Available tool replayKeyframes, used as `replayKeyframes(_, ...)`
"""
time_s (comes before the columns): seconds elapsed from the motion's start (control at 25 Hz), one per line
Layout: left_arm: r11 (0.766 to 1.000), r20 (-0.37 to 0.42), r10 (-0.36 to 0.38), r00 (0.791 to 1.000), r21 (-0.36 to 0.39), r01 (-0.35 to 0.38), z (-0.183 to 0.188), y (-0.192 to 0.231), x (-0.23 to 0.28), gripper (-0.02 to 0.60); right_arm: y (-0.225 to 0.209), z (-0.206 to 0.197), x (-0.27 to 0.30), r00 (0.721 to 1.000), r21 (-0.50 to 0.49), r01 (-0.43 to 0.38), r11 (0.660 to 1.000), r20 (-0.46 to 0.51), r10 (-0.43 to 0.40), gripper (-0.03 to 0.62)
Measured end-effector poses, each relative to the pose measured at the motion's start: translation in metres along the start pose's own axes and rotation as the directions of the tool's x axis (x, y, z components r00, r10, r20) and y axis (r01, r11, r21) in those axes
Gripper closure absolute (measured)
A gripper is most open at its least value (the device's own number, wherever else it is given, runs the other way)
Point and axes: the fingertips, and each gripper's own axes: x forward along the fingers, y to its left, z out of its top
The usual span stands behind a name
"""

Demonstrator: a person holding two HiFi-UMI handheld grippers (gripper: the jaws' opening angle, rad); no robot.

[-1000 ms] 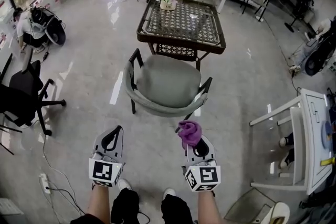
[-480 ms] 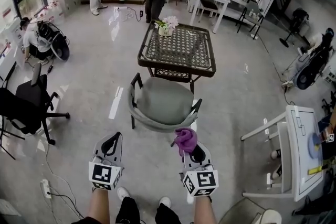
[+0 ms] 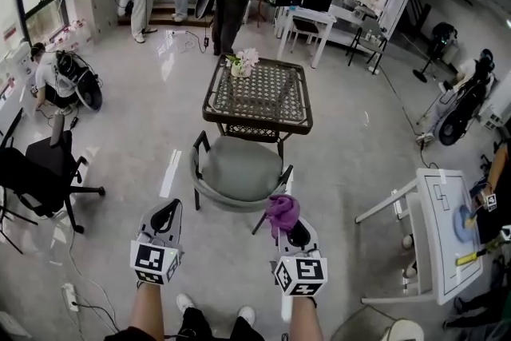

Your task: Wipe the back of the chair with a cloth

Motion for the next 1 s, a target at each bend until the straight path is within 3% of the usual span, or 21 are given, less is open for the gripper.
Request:
replayKeyframes(0.56,1.000,0.059,-0.014,0.998,0.000,0.015,0.066,-0.004,-0.028,0.572,-0.004,0.042,-0.034,0.999,-0.018,0.035,0.999,0.010,-0.035,0.508)
replayKeyframes(1.0,1.000,0.072,-0.010,0.997,0.011,0.009,0.085,-0.014,-0.046,0.572,-0.008,0.066,-0.057,0.998,-0.006,0.039,0.999,0.055,-0.038,0.508)
